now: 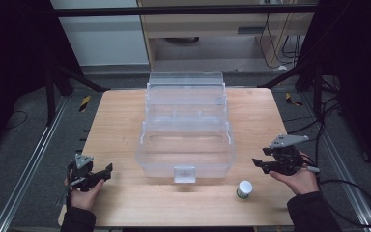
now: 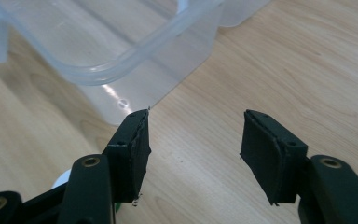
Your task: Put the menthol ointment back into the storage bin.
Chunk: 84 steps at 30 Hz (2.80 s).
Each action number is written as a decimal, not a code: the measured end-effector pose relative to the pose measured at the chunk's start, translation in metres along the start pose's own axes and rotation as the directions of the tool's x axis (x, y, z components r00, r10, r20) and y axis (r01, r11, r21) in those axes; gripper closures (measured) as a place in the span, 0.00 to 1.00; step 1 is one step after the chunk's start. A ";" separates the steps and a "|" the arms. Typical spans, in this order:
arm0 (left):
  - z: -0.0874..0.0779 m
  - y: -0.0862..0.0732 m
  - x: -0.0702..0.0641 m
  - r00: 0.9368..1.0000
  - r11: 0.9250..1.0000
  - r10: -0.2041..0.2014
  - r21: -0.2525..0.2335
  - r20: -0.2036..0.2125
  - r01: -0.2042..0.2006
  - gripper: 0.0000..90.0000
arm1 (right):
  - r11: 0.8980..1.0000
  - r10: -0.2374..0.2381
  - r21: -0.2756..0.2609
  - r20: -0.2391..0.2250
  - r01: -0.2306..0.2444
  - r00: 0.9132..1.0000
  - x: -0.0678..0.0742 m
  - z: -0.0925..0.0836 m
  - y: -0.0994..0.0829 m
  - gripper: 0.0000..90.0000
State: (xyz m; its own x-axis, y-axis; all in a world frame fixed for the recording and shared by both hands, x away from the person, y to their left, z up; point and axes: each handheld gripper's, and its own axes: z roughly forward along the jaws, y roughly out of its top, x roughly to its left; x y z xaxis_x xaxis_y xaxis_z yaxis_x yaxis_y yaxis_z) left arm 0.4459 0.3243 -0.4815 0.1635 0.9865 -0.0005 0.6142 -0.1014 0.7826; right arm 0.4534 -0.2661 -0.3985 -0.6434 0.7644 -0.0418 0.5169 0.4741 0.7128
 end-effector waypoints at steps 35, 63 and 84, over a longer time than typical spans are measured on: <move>0.002 0.001 -0.002 0.999 0.999 0.038 0.020 0.006 -0.039 0.25 | 0.865 -0.327 0.280 -0.316 0.417 0.890 0.042 0.009 0.025 0.41; 0.003 0.001 -0.003 0.999 0.998 0.048 0.026 0.004 -0.048 0.25 | 0.735 -0.424 0.373 -0.398 0.566 0.813 0.057 0.036 0.012 0.43; 0.004 0.001 -0.003 0.999 0.998 0.052 0.031 0.004 -0.052 0.25 | 0.696 -0.425 0.412 -0.424 0.588 0.800 0.062 0.056 0.010 0.51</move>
State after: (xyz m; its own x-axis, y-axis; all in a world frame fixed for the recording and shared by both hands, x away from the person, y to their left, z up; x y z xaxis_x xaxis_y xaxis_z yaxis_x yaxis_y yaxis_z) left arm 0.4492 0.3209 -0.4828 0.1983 0.9794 0.0377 0.6282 -0.1565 0.7622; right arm 0.4505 -0.1896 -0.4332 -0.9736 0.2249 -0.0394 0.2142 0.9594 0.1833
